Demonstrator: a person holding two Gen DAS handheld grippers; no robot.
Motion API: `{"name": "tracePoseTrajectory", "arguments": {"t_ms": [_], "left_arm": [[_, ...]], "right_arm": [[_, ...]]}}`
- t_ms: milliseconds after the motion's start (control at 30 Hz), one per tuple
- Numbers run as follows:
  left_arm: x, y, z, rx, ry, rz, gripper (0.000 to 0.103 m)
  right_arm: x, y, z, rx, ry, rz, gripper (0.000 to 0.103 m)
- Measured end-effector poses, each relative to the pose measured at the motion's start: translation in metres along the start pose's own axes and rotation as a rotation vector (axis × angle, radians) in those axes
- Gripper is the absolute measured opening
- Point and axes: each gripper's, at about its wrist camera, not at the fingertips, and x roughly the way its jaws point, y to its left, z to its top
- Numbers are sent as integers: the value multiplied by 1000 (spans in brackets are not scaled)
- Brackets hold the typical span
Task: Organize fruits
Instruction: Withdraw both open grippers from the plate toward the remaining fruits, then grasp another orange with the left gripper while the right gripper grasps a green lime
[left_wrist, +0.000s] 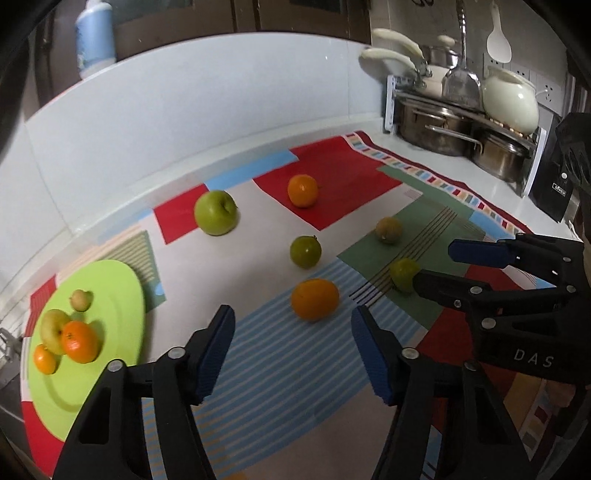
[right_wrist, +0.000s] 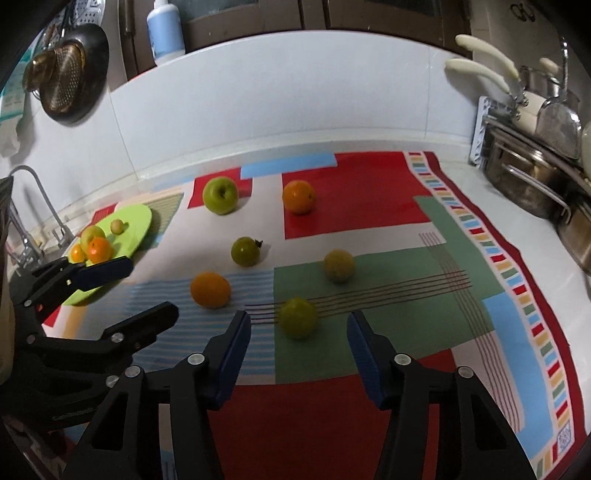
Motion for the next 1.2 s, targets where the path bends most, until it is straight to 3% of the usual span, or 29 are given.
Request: {"name": "tracePoseTrajectory", "arguments": {"t_ms": [567, 700, 1200], "left_arm": [[46, -2, 13, 0, 81, -100, 35], [45, -2, 12, 3, 79, -84, 35], [-4, 6, 10, -67, 15, -12, 35]], "right_arm": [[38, -6, 3, 21, 80, 64, 38], [42, -6, 2, 20, 88, 70, 30], [13, 6, 9, -2, 28, 93, 30]]}}
